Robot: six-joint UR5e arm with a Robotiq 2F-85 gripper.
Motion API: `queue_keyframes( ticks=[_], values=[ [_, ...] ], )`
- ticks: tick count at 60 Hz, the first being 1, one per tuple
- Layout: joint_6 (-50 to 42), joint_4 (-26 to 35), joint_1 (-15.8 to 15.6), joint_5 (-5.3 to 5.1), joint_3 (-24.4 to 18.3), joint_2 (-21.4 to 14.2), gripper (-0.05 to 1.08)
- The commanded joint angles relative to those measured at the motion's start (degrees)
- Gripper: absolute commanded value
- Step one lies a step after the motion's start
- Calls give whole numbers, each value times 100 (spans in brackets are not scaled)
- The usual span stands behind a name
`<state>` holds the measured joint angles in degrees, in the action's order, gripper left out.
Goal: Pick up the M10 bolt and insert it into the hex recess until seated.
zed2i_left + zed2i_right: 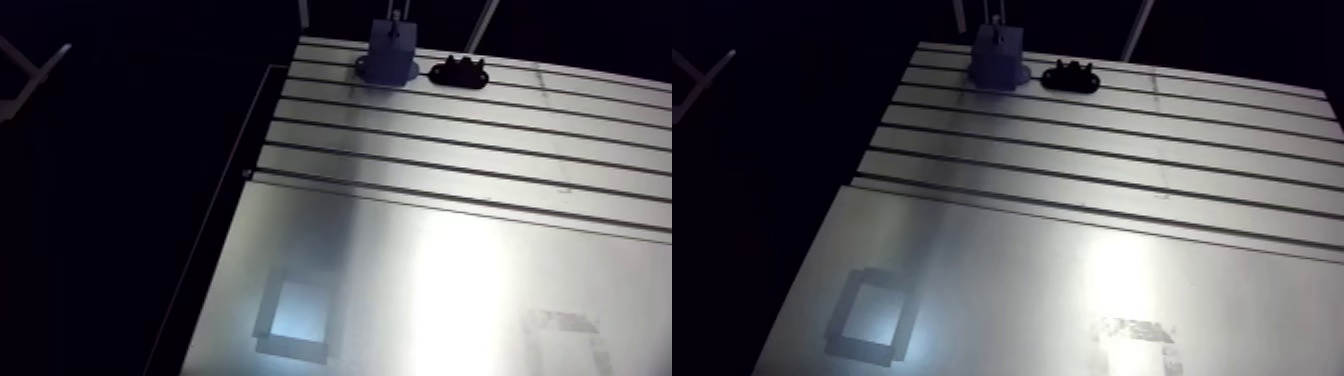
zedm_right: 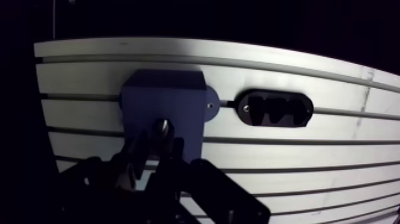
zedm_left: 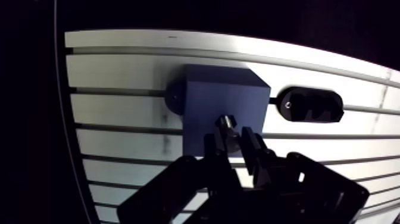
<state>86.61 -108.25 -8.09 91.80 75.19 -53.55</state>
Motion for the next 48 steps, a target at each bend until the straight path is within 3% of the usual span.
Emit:
queue_keyframes(
  ticks=[1,24,27,32,34,37,38,39,40,48],
  values=[
    [8,-8,0,0,0,7,80],
    [-16,-8,0,1,0,8,76],
    [-17,-8,0,9,0,8,61],
    [-17,-8,0,9,0,8,52],
    [-9,-8,0,9,0,8,35],
    [-1,-8,0,9,0,8,24],
    [0,-8,0,9,7,8,9],
    [0,-8,0,9,7,8,9],
    [-7,-8,0,1,8,1,2],
    [-18,-16,0,0,9,-18,0]
  ],
)
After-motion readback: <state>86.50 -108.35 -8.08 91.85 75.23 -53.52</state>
